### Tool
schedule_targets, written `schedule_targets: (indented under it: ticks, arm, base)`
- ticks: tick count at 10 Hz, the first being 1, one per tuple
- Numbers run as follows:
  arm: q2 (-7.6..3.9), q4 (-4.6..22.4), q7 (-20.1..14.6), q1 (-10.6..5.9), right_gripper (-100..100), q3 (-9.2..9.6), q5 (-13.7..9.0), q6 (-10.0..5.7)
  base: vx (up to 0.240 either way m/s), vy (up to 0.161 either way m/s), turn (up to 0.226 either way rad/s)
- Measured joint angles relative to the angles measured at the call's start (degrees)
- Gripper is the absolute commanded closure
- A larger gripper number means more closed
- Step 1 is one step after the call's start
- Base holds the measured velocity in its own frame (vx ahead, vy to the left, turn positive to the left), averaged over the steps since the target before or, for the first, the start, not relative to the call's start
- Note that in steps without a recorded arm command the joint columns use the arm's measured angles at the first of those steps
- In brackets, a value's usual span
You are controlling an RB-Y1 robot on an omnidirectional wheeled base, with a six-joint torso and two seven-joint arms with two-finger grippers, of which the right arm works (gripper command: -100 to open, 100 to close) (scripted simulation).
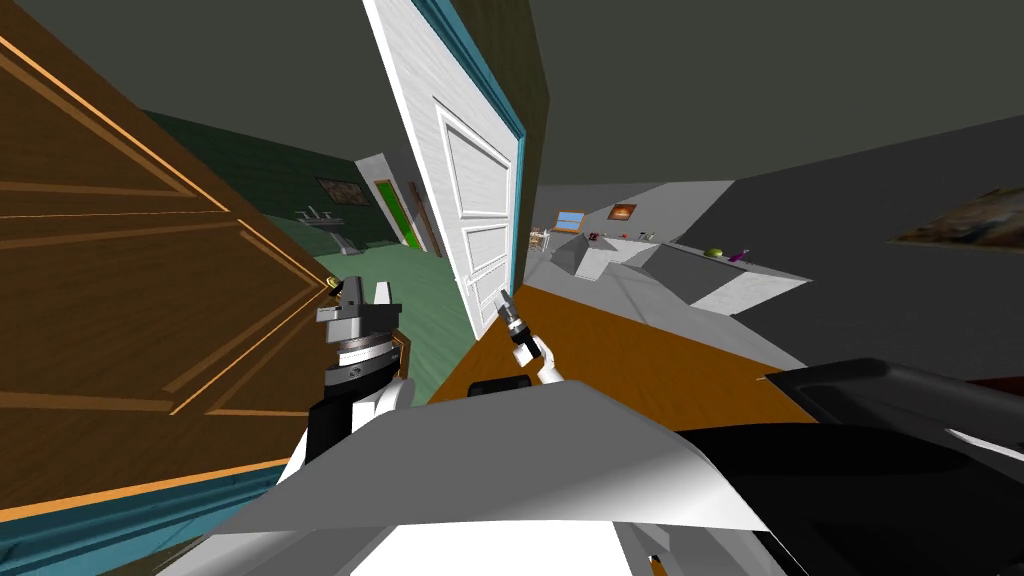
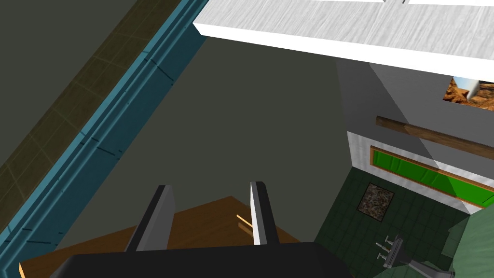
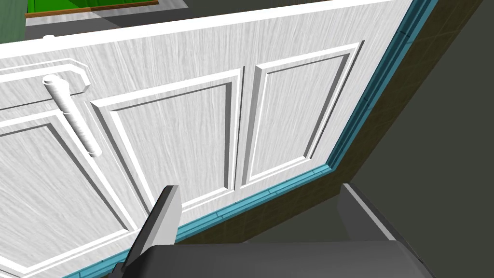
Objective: Push the door open
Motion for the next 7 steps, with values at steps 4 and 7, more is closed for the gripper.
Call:
schedule_targets:
  ticks: [4, 7]
  arm:
    - [-0.33, 5.4, -1.0, -3.82, -100, 3.26, -0.2, 0.7]
    - [-0.29, 9.0, -1.5, -6.37, -100, 5.76, -0.3, 1.47]
  base:
    - [0.123, -0.043, 0.023]
    - [0.133, -0.04, 0.024]
